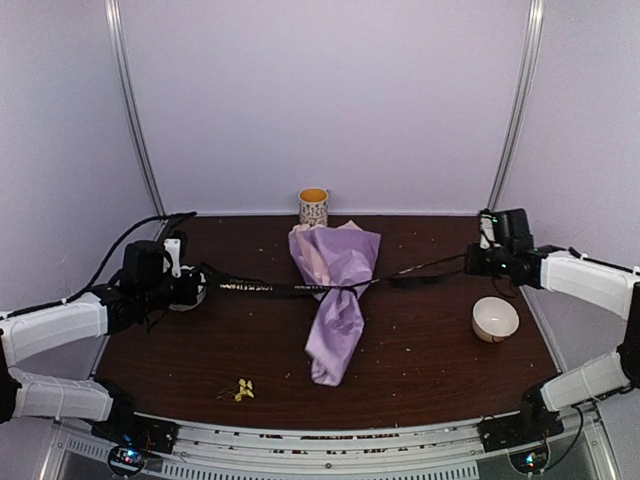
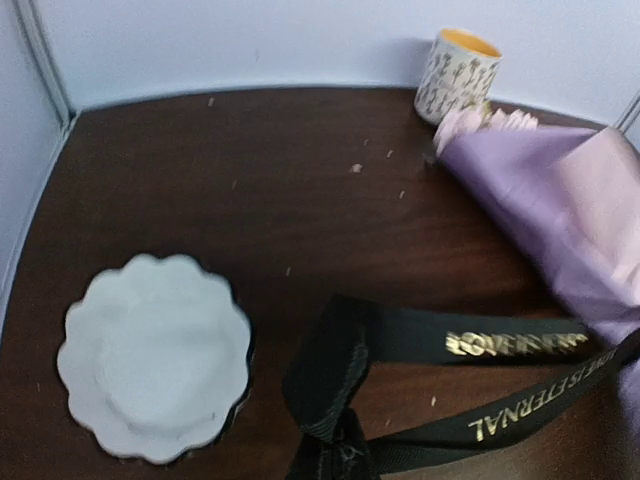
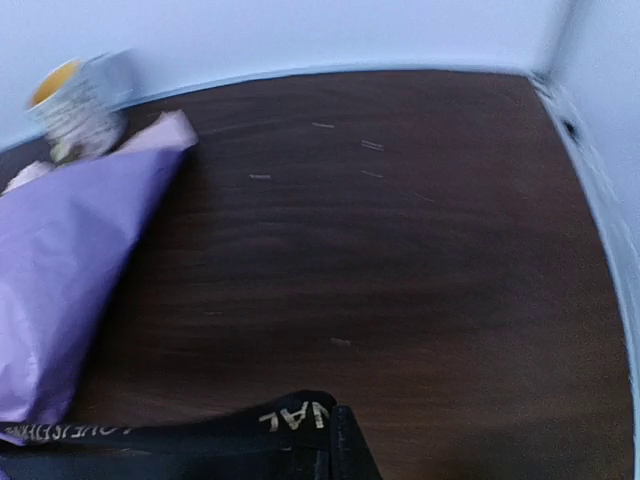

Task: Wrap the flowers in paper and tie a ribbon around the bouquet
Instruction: Tie the ribbon around the folded bouquet, then pass from the right arm to the left

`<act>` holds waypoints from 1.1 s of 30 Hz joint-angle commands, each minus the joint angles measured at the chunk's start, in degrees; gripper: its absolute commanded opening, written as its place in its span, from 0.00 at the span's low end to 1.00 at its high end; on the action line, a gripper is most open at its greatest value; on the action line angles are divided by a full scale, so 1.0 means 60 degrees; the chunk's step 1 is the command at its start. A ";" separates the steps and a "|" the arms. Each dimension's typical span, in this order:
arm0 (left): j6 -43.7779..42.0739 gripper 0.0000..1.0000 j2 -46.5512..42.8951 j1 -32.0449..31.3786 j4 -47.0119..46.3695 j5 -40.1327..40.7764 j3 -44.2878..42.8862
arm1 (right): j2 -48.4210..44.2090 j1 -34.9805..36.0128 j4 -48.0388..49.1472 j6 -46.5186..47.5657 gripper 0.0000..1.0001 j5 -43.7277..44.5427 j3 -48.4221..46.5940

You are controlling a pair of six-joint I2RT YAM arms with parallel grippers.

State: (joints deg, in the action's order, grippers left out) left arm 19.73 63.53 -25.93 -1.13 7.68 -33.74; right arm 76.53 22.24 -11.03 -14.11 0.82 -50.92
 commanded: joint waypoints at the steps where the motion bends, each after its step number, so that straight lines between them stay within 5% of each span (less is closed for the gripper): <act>1: 0.1323 0.00 -0.1089 0.0693 0.0465 0.0097 0.1447 | -0.1733 -0.3155 0.0885 -0.1891 0.00 -0.1199 0.2531; 11: 0.1903 0.00 -0.2871 0.3004 0.0968 -0.0296 0.2770 | -0.1213 -0.5890 0.0580 -0.1316 0.00 -0.2486 0.2875; 33: 0.2383 0.00 -0.3986 0.4319 0.1564 0.0060 0.3218 | -0.0664 -0.6520 0.0317 -0.0500 0.00 -0.2325 0.2710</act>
State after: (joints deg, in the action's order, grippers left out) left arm 34.28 39.99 -4.51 7.64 -5.21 -14.61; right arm 72.07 -12.21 -9.98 -17.10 -27.05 -33.34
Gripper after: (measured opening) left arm 0.010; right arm 0.006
